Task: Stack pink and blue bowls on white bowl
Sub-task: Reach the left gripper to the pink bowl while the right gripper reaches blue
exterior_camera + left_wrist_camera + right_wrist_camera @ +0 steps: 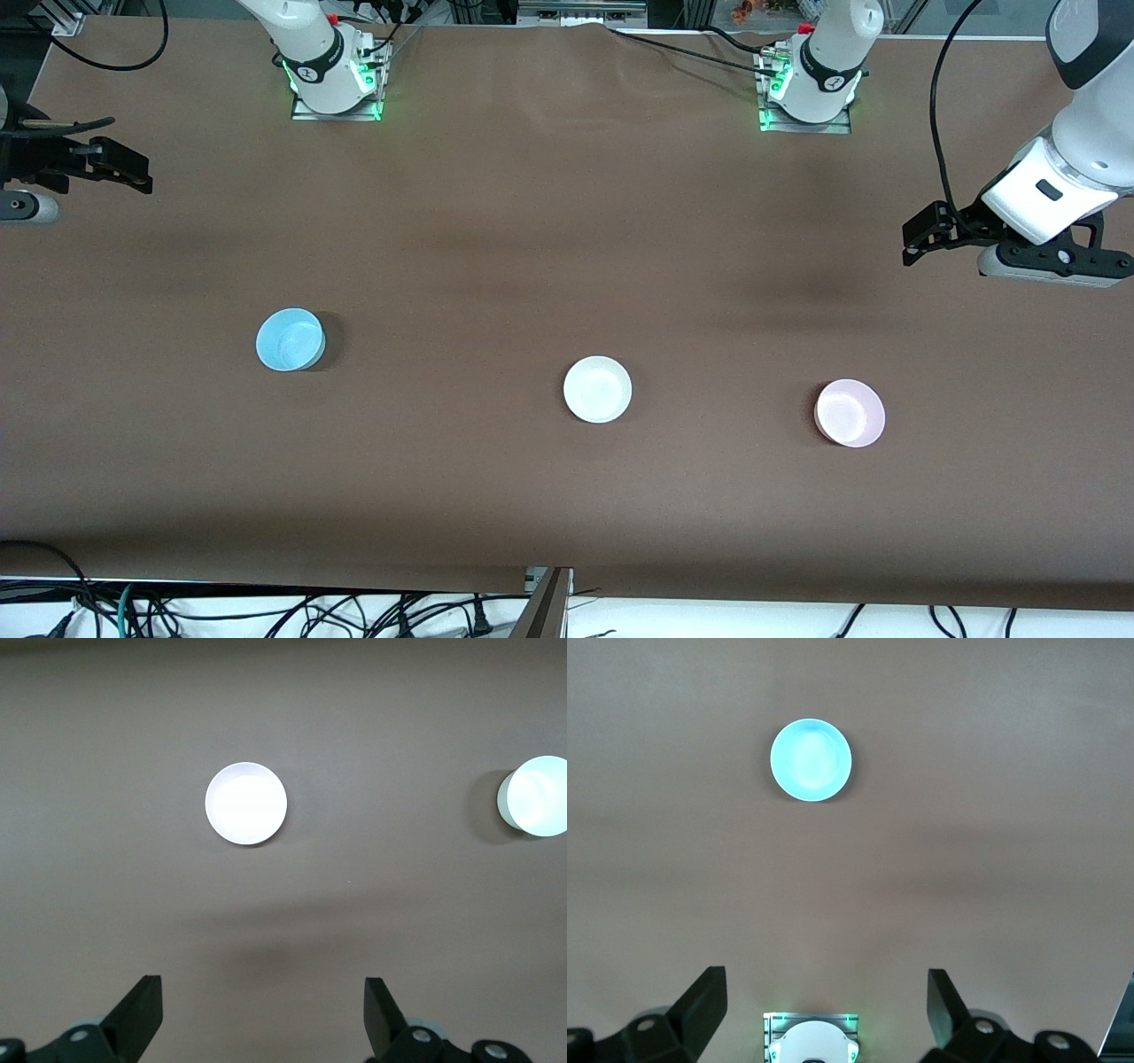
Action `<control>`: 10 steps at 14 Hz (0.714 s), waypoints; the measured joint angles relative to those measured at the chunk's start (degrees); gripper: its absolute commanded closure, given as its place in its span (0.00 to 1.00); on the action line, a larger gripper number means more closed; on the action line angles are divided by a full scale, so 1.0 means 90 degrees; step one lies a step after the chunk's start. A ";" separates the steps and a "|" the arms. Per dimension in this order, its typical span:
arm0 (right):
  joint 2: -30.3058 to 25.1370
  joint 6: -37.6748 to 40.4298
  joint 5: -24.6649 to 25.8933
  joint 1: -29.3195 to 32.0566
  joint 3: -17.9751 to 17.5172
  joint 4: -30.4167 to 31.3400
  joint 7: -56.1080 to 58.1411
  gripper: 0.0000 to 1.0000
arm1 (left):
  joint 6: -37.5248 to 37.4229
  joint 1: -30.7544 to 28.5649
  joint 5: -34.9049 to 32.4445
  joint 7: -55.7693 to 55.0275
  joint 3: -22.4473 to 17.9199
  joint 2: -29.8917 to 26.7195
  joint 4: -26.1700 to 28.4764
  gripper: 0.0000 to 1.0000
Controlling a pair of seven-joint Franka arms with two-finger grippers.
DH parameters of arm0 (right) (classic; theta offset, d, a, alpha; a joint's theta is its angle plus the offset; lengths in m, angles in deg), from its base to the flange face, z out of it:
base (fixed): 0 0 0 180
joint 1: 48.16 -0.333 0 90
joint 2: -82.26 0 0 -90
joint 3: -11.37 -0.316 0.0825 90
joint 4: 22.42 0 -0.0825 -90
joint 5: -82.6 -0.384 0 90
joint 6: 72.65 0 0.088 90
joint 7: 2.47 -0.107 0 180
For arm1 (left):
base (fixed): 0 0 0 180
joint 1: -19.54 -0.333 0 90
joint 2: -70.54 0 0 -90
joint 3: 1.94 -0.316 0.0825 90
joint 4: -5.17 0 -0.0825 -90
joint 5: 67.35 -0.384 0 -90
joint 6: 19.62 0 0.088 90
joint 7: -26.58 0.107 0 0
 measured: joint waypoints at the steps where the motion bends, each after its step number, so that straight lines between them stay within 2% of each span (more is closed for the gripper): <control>1: 0.0000 0.0000 0.0000 0.0000 0.0000 0.0000 0.0000 0.00 | 0.0000 0.0000 0.0000 0.0000 0.0010 0.0000 0.0000 0.00; 6: 0.0000 -0.0001 0.0000 0.0000 0.0000 0.0000 0.0000 0.00 | -0.0003 0.0000 0.0000 0.0000 0.0022 0.0017 -0.0062 0.00; 10: 0.0000 -0.0003 0.0000 0.0000 0.0000 0.0000 0.0000 0.00 | -0.0071 -0.0079 -0.0003 0.0002 -0.0051 0.0317 -0.0404 0.00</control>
